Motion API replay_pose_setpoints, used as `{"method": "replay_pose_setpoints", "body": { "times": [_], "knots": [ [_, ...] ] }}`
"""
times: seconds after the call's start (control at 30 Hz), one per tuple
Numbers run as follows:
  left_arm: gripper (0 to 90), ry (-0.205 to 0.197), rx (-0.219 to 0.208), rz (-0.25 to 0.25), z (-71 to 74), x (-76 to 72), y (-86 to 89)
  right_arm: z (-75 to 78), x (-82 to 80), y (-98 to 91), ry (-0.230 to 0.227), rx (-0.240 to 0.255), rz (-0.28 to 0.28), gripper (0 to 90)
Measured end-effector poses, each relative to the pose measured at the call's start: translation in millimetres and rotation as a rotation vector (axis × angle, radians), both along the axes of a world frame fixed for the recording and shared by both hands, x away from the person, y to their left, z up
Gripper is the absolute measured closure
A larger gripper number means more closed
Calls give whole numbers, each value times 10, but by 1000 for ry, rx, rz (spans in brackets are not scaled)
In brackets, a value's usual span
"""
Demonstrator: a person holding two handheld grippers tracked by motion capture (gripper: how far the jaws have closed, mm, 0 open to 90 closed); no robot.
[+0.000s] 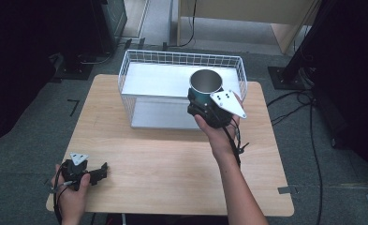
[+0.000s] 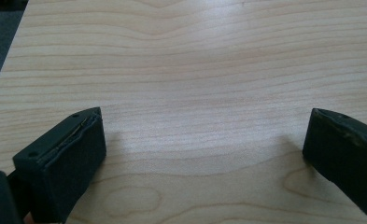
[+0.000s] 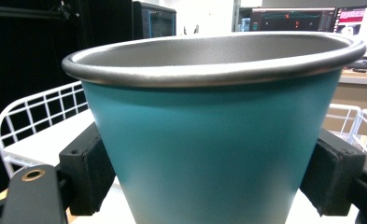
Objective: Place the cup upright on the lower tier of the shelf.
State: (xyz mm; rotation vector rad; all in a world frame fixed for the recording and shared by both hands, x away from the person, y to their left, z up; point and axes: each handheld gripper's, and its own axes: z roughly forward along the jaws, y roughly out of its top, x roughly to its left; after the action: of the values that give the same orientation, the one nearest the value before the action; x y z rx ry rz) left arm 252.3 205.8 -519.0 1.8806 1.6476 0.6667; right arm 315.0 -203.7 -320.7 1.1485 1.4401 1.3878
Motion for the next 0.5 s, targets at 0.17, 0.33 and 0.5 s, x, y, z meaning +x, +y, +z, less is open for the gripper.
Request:
{"method": "replay_pose_setpoints", "body": {
  "times": [0.17,0.33,0.5],
  "knots": [
    [0,-1,-1,1,-1,0,-1,74,100,5,-12,8,-16,170],
    [0,0,-1,0,0,0,0,123,238,32,-10,13,-26,170],
    [0,-1,-1,1,-1,0,-1,155,342,64,-12,0,-31,170]
  ]
}}
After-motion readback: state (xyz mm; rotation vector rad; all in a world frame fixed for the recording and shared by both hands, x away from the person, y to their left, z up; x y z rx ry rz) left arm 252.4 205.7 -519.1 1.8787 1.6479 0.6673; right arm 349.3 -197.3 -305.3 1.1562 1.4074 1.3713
